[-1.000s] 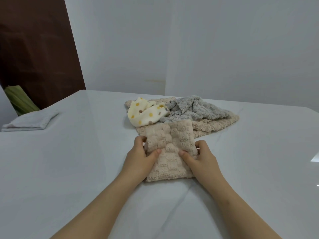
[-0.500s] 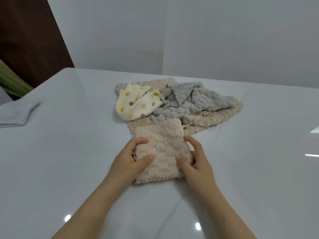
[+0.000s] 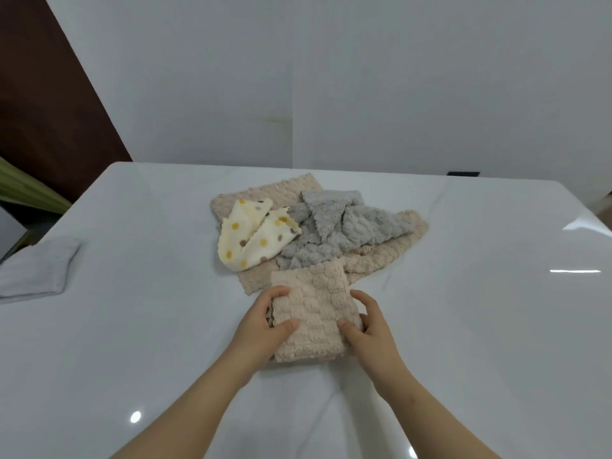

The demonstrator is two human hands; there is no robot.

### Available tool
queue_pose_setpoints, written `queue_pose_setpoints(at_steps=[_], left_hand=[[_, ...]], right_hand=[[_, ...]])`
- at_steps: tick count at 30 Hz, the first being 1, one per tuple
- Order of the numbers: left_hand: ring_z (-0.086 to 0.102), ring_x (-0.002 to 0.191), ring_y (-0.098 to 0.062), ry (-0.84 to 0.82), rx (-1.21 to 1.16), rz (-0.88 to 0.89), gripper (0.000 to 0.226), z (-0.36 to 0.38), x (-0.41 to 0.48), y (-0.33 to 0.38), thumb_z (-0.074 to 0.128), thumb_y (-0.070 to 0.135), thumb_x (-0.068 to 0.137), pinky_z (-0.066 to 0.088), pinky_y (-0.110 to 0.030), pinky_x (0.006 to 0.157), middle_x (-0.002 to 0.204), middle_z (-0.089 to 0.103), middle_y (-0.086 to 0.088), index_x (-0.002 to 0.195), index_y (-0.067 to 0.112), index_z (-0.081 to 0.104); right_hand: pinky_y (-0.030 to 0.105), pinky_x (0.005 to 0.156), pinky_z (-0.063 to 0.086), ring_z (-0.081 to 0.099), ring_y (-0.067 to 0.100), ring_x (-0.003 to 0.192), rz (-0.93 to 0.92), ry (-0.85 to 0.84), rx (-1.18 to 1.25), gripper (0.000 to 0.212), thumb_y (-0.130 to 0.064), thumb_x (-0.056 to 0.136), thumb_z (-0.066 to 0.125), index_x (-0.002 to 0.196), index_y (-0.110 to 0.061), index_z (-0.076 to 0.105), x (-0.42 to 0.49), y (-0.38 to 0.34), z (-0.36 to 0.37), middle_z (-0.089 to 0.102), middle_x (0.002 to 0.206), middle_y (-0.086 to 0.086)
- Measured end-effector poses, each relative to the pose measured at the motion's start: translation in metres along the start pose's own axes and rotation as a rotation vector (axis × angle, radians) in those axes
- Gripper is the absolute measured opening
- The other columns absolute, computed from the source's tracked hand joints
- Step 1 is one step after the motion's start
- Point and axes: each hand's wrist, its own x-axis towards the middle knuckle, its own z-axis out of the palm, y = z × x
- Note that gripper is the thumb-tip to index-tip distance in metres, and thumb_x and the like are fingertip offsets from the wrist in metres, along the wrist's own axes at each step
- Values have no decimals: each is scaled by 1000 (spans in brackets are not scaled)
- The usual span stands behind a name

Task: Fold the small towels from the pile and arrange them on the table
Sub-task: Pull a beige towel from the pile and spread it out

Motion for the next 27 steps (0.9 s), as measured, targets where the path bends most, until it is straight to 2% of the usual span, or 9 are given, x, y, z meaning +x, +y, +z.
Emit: queue_pose_setpoints(at_steps=[2, 5, 10, 13, 16, 22, 25, 27], left_hand=[[59, 98, -7, -20, 10, 12, 41, 8, 4, 10, 64, 3, 84, 51, -21, 75, 111, 56, 10, 100, 38, 51], [58, 98, -6, -24, 21, 33, 40, 25, 8, 20, 62, 3, 85, 51, -21, 75, 111, 56, 11, 100, 38, 51], [59, 97, -10, -1, 59, 57, 36, 66, 15, 38, 61, 9, 87, 52, -26, 71, 108, 55, 14, 100, 40, 50], [58, 100, -13, 15, 122, 57, 35, 117, 19, 47, 61, 13, 87, 50, -26, 69, 112, 53, 12, 105, 40, 49], [58, 98, -8, 27, 114, 49, 35, 171, 22, 51, 61, 12, 87, 51, -21, 70, 116, 52, 10, 109, 37, 49], [61, 84, -10, -3, 109, -30, 36, 281, 27, 63, 57, 10, 88, 47, -18, 52, 103, 54, 16, 111, 36, 47], [60, 89, -12, -21, 102, -64, 34, 328, 35, 64, 55, 6, 87, 49, -23, 63, 103, 54, 13, 105, 35, 49], [59, 88, -12, -31, 112, -88, 33, 357, 42, 65, 53, 3, 87, 48, -22, 65, 103, 55, 9, 97, 35, 51]], right_hand=[[30, 73, 55, 66, 20, 89, -10, 17, 17, 40, -11, 92, 52, 124, -34, 43, 0, -5, -10, 65, 102, 9], [32, 76, 55, 65, 20, 89, -31, 32, 27, 41, -11, 92, 51, 125, -34, 43, 1, -9, -28, 64, 104, 8], [22, 67, 52, 63, 15, 87, -63, 34, 64, 41, -11, 92, 52, 123, -35, 43, 3, -15, -70, 63, 103, 7], [19, 63, 49, 62, 13, 83, -67, 33, 72, 40, -11, 92, 52, 122, -35, 41, 6, -10, -120, 63, 101, 7], [20, 65, 48, 62, 13, 83, -59, 18, 71, 40, -11, 92, 52, 120, -37, 41, 10, -4, -174, 63, 101, 6], [20, 63, 47, 62, 14, 83, -21, 10, 27, 39, -12, 92, 51, 119, -37, 40, 15, 9, -284, 62, 101, 7], [21, 65, 46, 61, 15, 84, -4, 33, 12, 39, -12, 92, 51, 120, -36, 40, 19, 16, -332, 62, 101, 6], [22, 65, 46, 60, 15, 84, 7, 63, 13, 40, -10, 91, 51, 120, -35, 40, 22, 21, -362, 61, 101, 6]])
